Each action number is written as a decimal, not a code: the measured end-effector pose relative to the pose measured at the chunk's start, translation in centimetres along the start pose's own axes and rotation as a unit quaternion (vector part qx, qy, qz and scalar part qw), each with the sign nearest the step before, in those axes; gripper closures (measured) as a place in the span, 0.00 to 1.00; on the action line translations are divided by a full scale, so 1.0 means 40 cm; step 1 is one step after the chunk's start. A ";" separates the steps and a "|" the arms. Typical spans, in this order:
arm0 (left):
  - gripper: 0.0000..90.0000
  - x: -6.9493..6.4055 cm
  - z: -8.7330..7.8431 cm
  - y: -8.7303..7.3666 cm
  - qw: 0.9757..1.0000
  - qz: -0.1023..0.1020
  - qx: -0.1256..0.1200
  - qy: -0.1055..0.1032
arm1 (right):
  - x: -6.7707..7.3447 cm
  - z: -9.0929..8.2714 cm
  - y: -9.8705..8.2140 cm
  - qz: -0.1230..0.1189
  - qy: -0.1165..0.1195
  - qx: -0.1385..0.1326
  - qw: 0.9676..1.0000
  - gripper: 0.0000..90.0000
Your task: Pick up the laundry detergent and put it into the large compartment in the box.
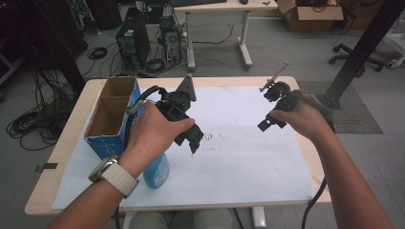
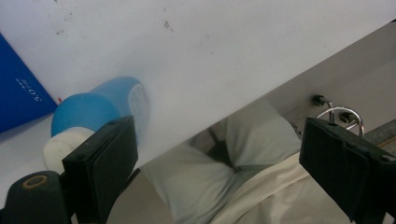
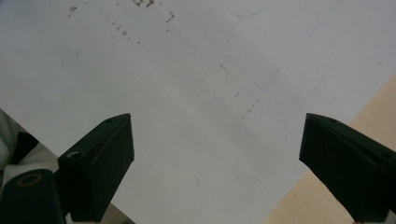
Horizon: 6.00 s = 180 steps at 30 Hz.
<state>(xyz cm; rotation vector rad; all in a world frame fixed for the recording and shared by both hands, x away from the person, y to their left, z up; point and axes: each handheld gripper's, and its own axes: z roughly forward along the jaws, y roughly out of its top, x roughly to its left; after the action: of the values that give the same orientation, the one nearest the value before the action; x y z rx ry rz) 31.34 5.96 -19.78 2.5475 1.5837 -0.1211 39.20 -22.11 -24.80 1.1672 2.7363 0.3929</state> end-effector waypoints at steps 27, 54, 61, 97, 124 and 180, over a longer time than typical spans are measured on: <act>0.10 -0.018 -0.052 0.011 1.000 0.006 -0.012 0.019 | -0.003 0.019 0.011 -0.003 0.003 0.005 1.000 0.11; 0.08 0.051 -0.059 -0.018 0.997 -0.024 -0.019 0.072 | -0.004 0.022 0.011 -0.005 0.003 0.003 1.000 0.12; 0.08 0.077 -0.039 -0.029 0.997 -0.035 -0.014 0.072 | -0.001 0.022 0.013 -0.005 0.002 0.004 1.000 0.12; 0.08 0.167 0.078 -0.050 0.996 -0.052 0.012 0.067 | 0.007 0.044 0.022 -0.011 0.002 0.016 1.000 0.12; 0.11 0.180 0.149 -0.060 0.996 -0.054 0.020 0.062 | 0.019 0.051 0.033 -0.016 0.004 0.015 1.000 0.12; 0.35 0.181 0.171 -0.057 0.996 -0.054 0.020 0.072 | 0.017 0.054 0.028 -0.014 0.003 0.011 1.000 0.12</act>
<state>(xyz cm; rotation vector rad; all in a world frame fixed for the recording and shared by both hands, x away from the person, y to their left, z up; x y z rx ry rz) 32.54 12.29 -27.71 2.5524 1.7893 0.0187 40.00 -20.47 -26.55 1.1339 2.7666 0.3643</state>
